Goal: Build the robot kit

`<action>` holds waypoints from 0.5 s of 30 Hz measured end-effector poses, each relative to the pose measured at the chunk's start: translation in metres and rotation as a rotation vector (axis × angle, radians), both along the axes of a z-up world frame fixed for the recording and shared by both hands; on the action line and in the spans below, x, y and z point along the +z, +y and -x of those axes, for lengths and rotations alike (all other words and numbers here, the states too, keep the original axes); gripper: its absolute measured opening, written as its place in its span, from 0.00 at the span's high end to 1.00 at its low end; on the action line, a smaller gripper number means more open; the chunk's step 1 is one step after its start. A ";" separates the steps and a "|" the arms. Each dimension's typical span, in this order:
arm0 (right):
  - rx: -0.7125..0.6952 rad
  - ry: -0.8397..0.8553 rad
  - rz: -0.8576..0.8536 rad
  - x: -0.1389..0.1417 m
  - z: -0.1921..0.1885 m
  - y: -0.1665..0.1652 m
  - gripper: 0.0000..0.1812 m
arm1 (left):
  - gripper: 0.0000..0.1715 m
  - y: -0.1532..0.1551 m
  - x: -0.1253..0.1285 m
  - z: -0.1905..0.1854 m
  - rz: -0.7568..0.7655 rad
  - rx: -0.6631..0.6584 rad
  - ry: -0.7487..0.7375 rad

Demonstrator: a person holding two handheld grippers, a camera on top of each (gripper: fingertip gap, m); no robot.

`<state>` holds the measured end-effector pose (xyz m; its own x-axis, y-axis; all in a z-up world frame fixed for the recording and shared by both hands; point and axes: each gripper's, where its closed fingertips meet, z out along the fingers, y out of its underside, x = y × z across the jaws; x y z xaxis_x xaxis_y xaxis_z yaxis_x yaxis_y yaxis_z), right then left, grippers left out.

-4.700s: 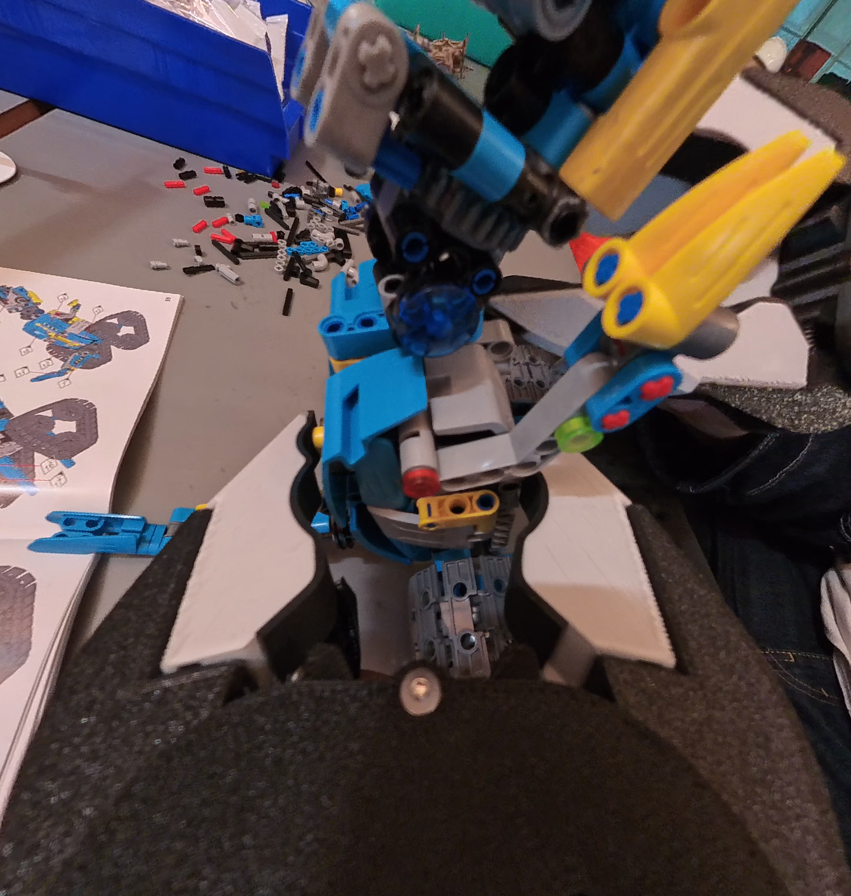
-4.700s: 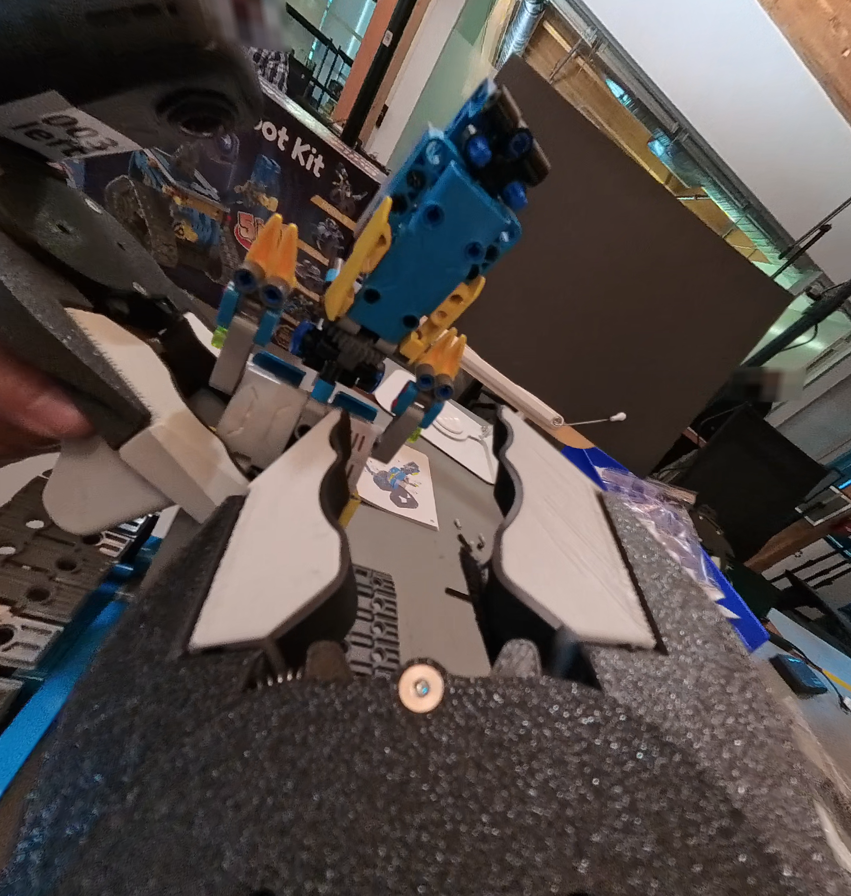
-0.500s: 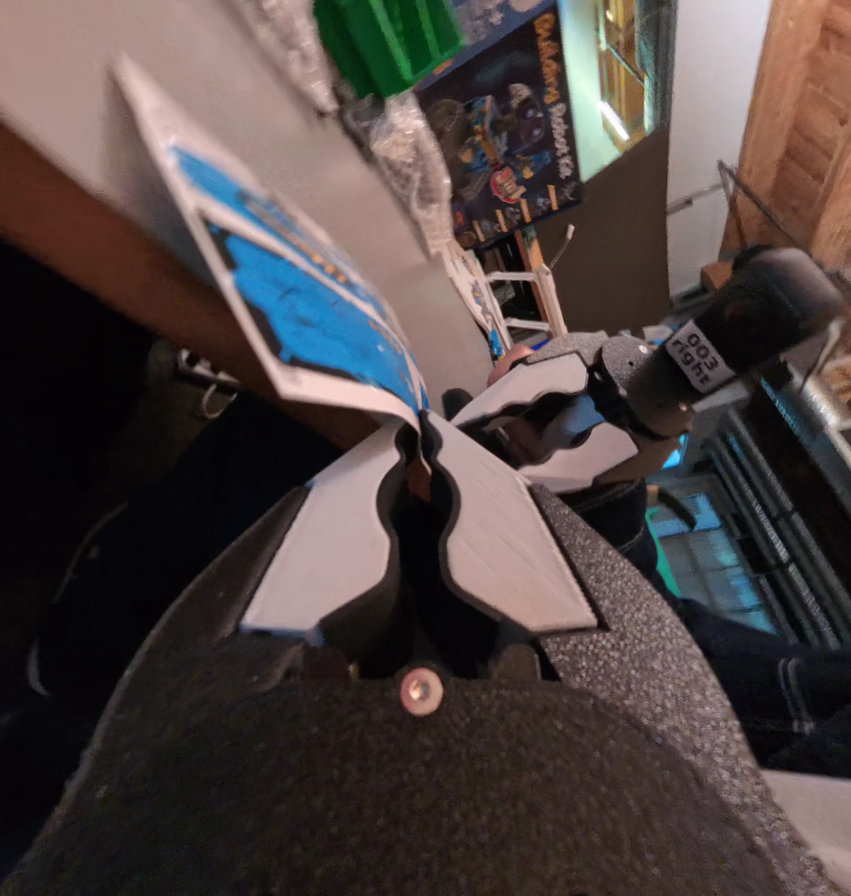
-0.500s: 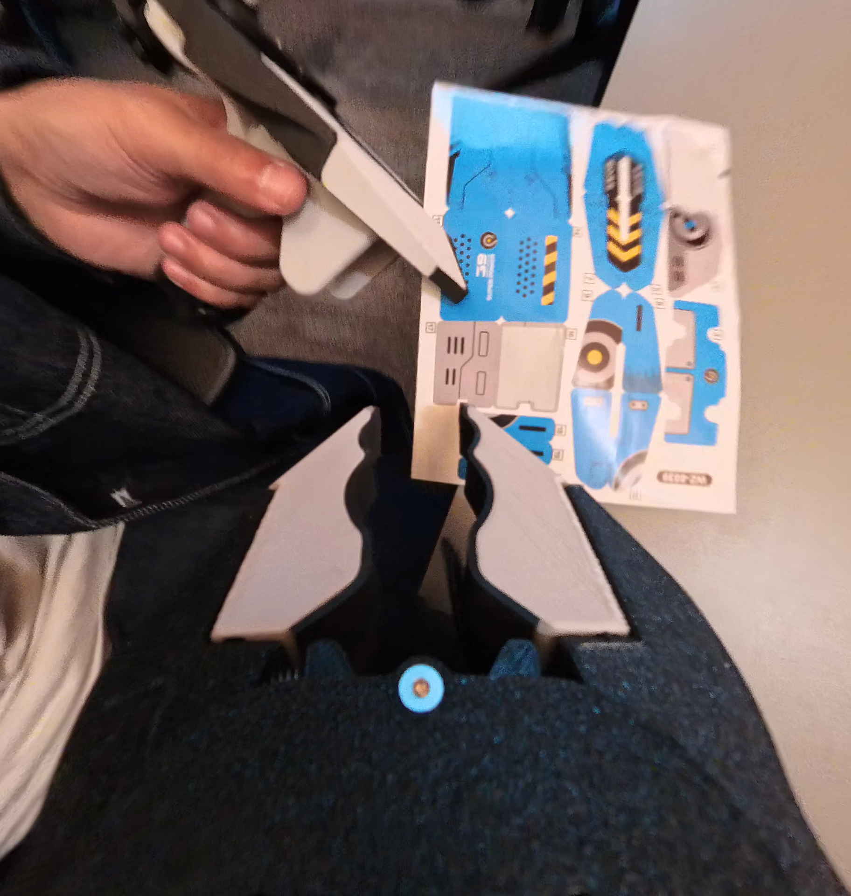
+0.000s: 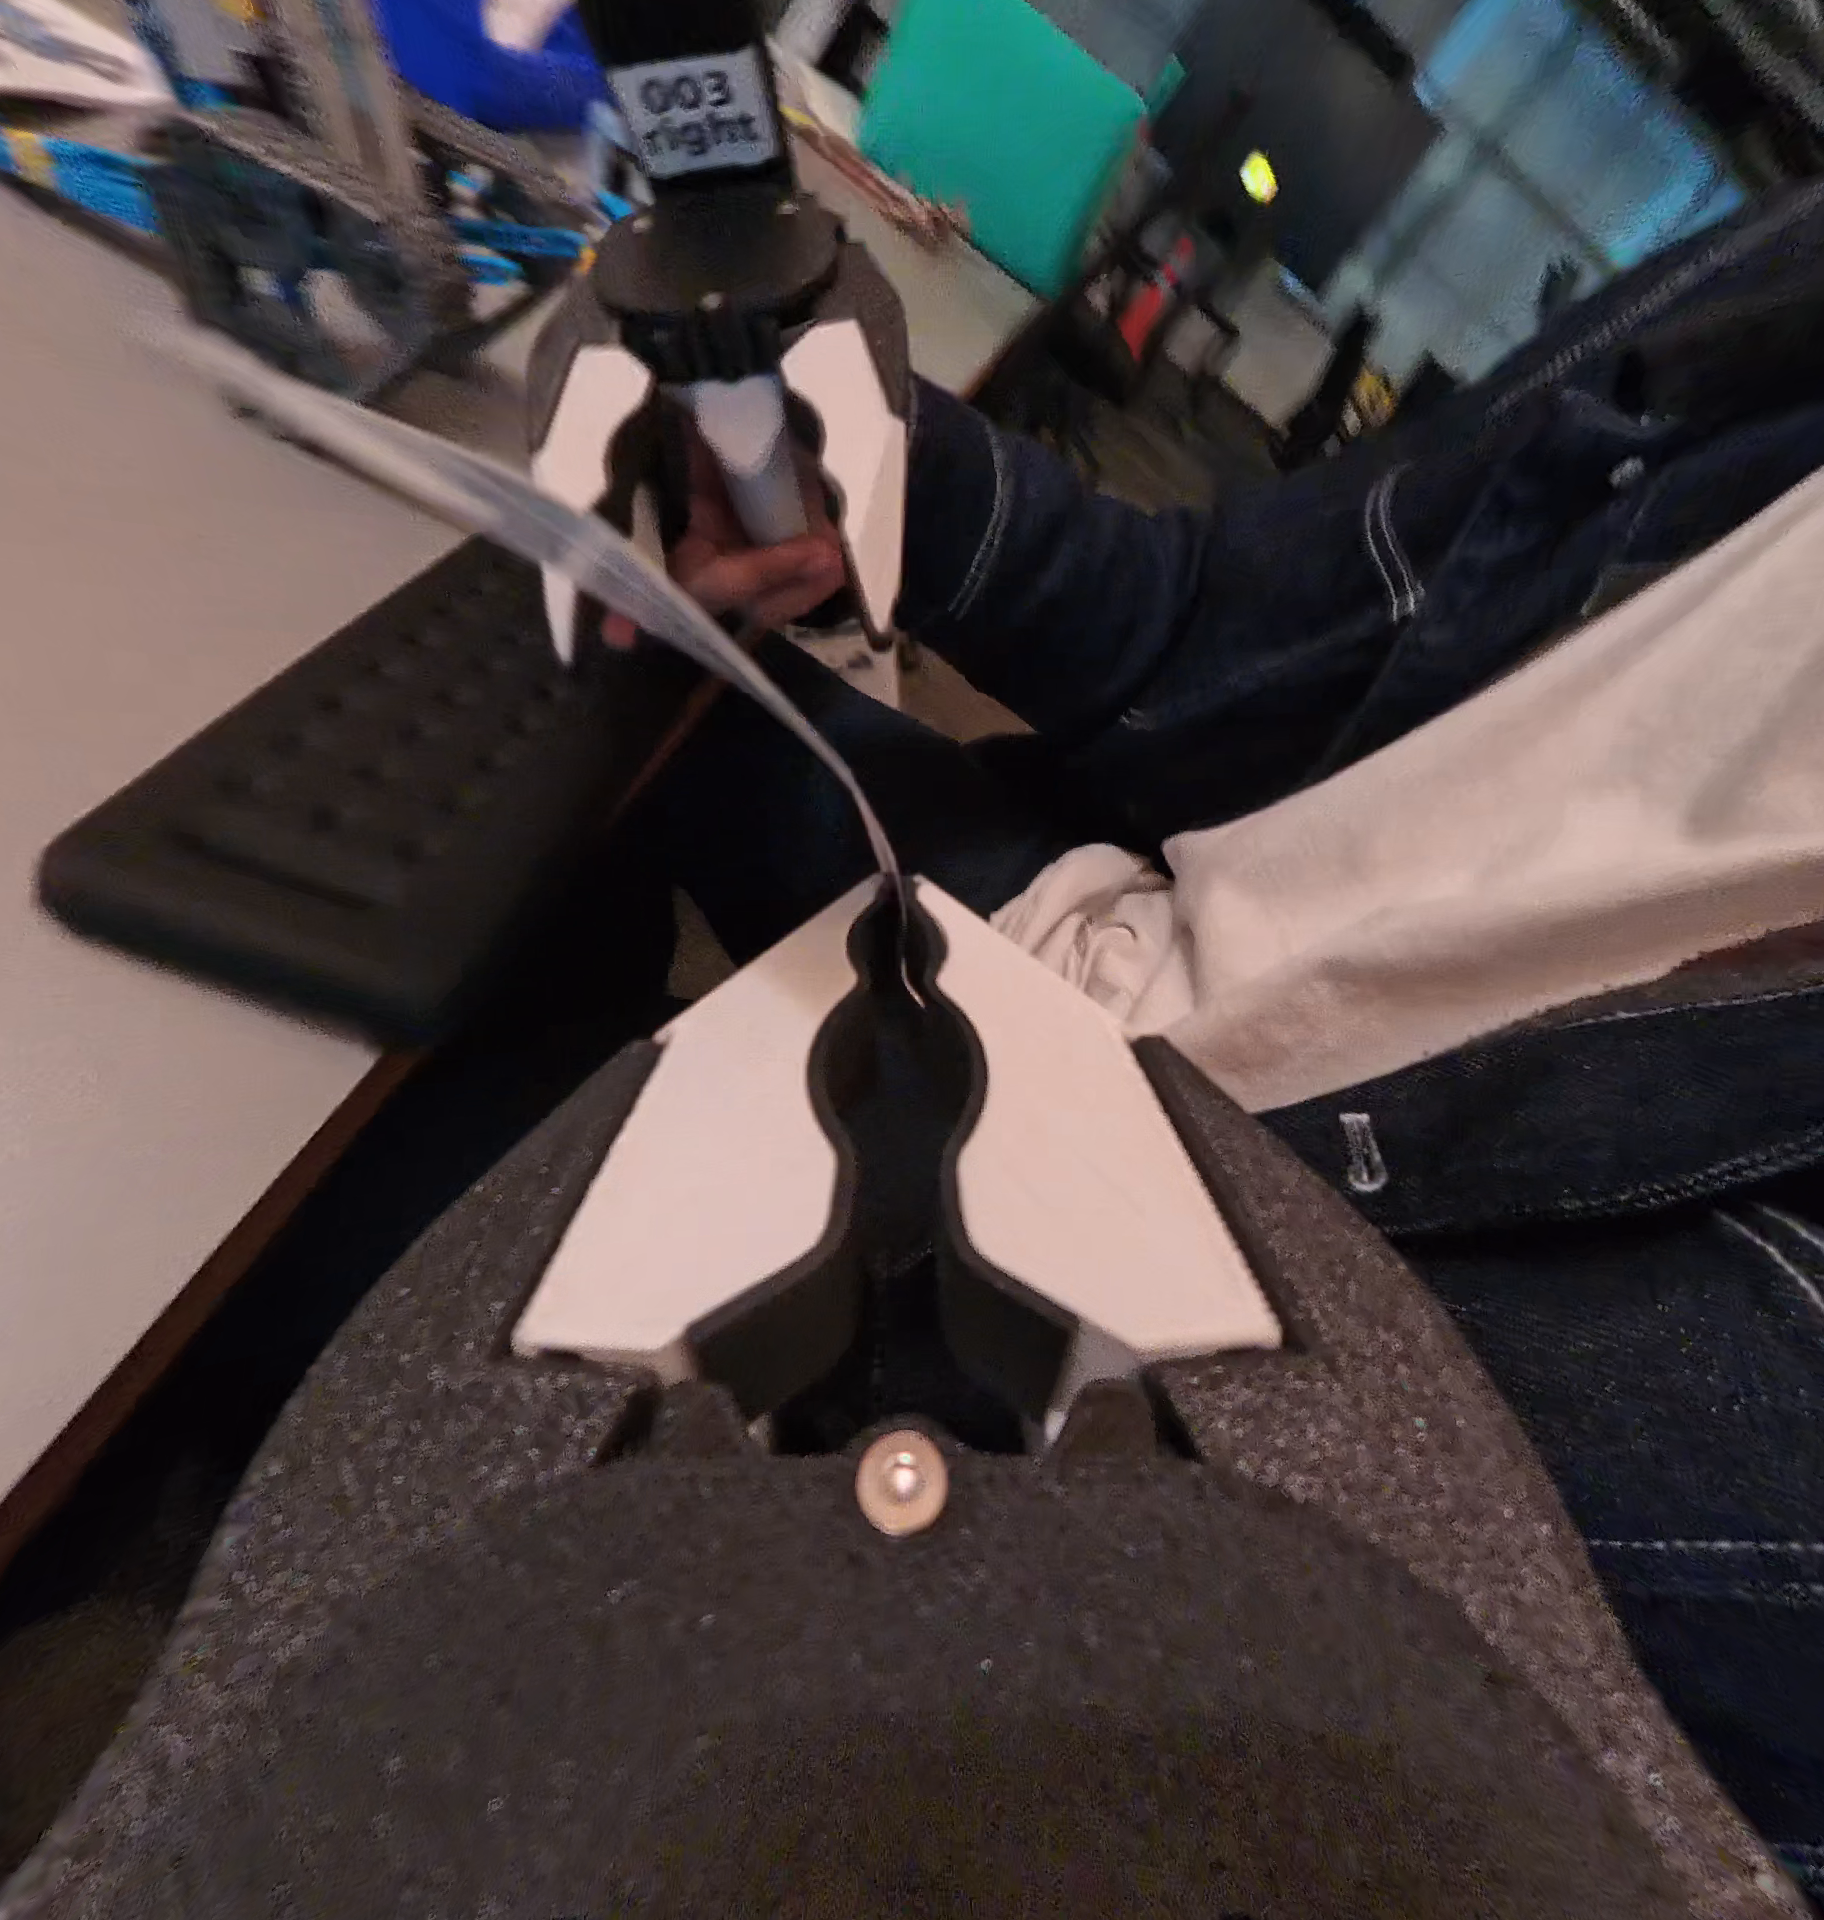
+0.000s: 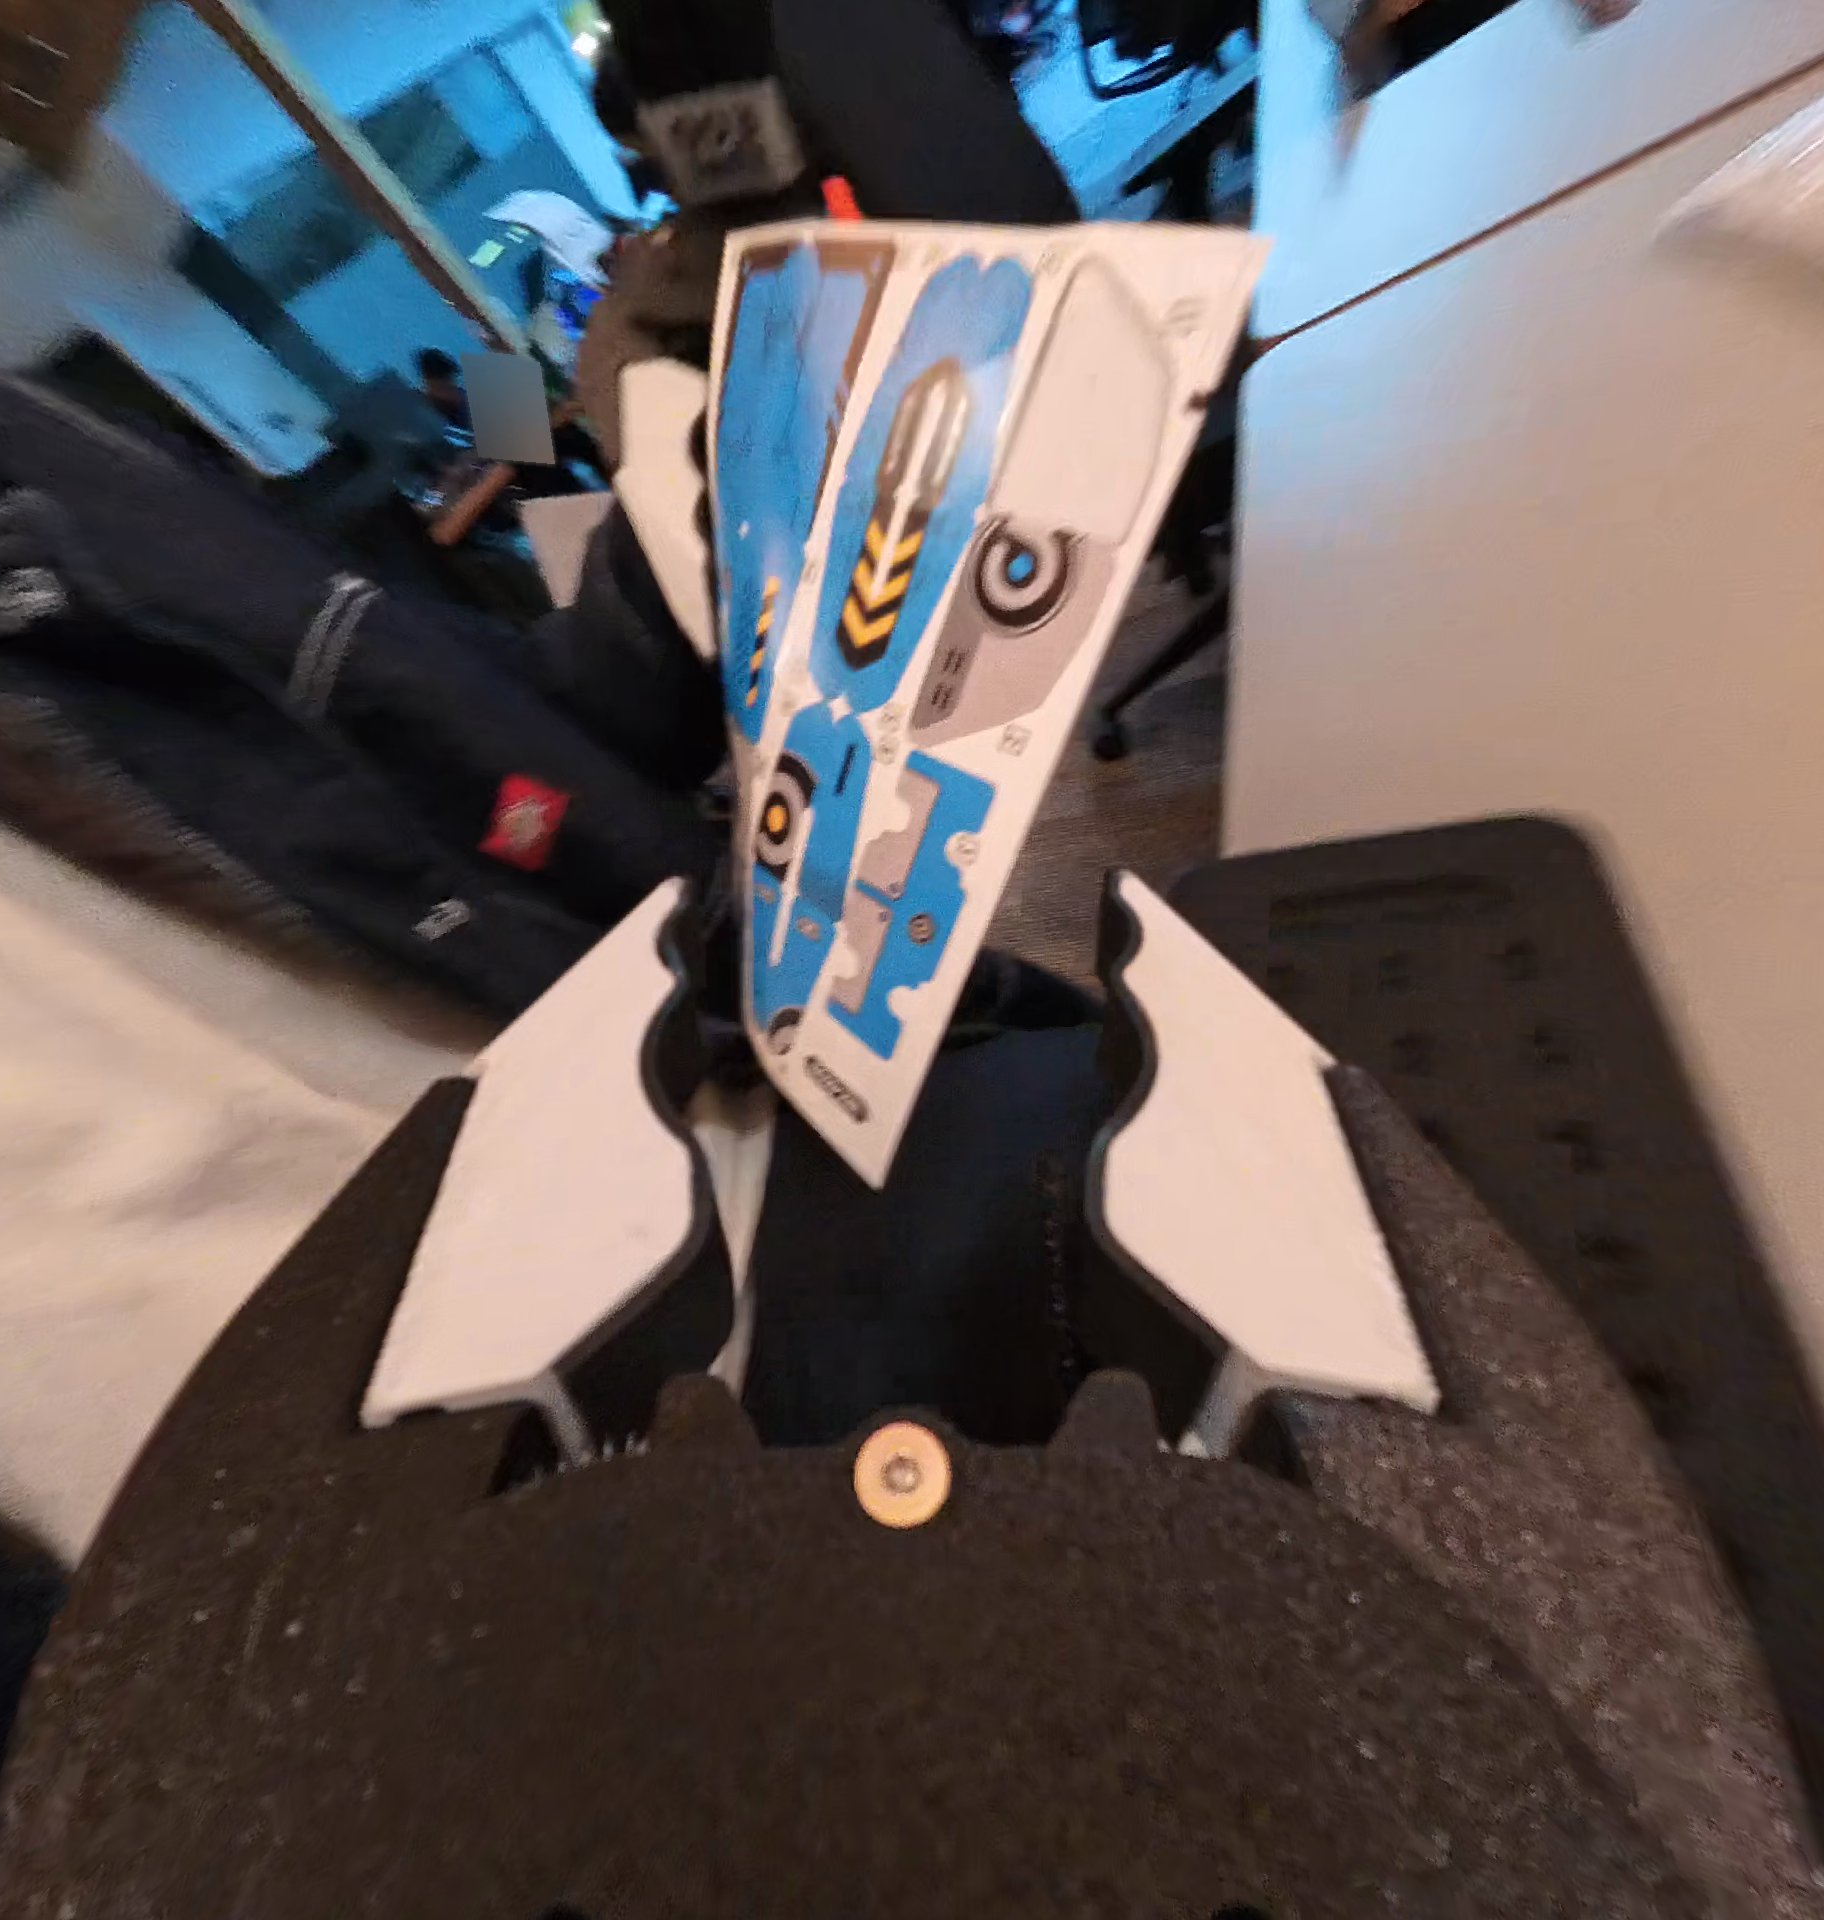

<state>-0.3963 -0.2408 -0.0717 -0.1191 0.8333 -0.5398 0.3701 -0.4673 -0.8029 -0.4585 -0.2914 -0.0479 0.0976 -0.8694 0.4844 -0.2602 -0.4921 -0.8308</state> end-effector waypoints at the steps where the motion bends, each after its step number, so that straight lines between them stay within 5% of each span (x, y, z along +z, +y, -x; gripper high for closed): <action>1: 0.028 0.023 0.037 0.000 -0.008 -0.015 0.62 | 1.00 -0.002 0.002 -0.011 -0.015 -0.038 0.012; 6: -0.170 0.181 0.030 0.017 -0.051 -0.022 0.99 | 1.00 0.013 0.007 -0.060 0.014 -0.067 0.013; 10: -0.312 0.236 0.047 0.018 -0.090 -0.026 1.00 | 1.00 0.018 0.011 -0.093 0.067 -0.063 -0.040; 15: -0.549 0.393 0.137 0.020 -0.139 -0.017 1.00 | 0.85 0.016 0.000 -0.133 0.135 -0.046 -0.120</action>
